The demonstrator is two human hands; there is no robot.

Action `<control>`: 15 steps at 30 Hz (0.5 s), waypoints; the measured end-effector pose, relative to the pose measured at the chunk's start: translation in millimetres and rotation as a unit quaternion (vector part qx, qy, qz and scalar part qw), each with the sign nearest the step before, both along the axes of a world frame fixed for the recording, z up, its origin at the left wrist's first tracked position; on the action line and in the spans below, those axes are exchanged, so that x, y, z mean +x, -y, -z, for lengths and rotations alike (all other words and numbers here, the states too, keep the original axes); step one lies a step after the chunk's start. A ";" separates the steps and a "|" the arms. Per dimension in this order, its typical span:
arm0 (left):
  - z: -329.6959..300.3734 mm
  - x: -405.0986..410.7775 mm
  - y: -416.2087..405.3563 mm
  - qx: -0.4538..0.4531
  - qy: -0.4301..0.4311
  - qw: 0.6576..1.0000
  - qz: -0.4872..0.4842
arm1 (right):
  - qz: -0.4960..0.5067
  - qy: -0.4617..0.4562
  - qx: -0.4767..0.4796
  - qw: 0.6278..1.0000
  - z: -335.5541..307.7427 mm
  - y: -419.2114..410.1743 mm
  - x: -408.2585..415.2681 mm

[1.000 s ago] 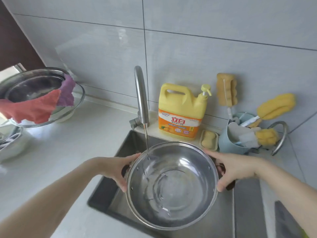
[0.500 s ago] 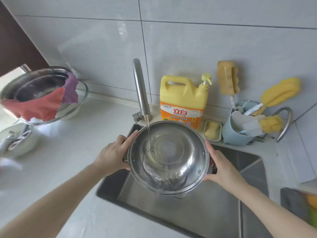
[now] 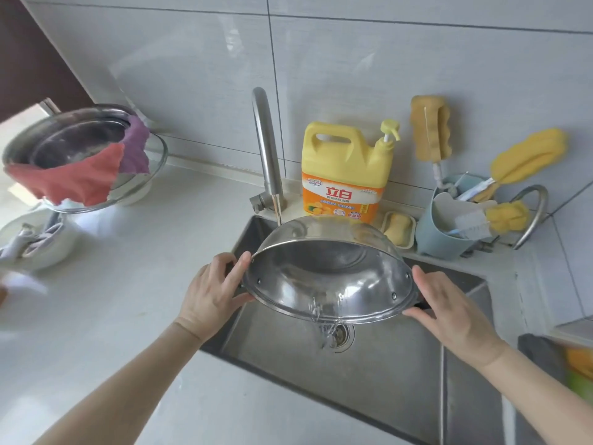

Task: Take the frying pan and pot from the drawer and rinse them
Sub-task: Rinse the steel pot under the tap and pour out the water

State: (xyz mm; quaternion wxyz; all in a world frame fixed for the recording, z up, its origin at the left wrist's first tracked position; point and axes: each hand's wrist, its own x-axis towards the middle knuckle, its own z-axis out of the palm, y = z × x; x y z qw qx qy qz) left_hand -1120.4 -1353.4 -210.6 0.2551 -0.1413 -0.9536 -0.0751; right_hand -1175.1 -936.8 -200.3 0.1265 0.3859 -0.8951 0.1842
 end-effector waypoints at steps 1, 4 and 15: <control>-0.6 2.4 0.2 0.000 0.003 1.000 -0.005 | -0.007 -0.003 -0.001 1.000 -1.2 0.9 -1.1; 1.4 8.2 1.7 0.002 0.017 1.000 -0.025 | -0.015 -0.003 0.005 1.000 -1.2 7.3 -5.6; 20.2 20.6 35.5 0.037 0.093 0.990 -0.099 | -0.068 0.025 0.022 0.997 17.9 56.5 -40.1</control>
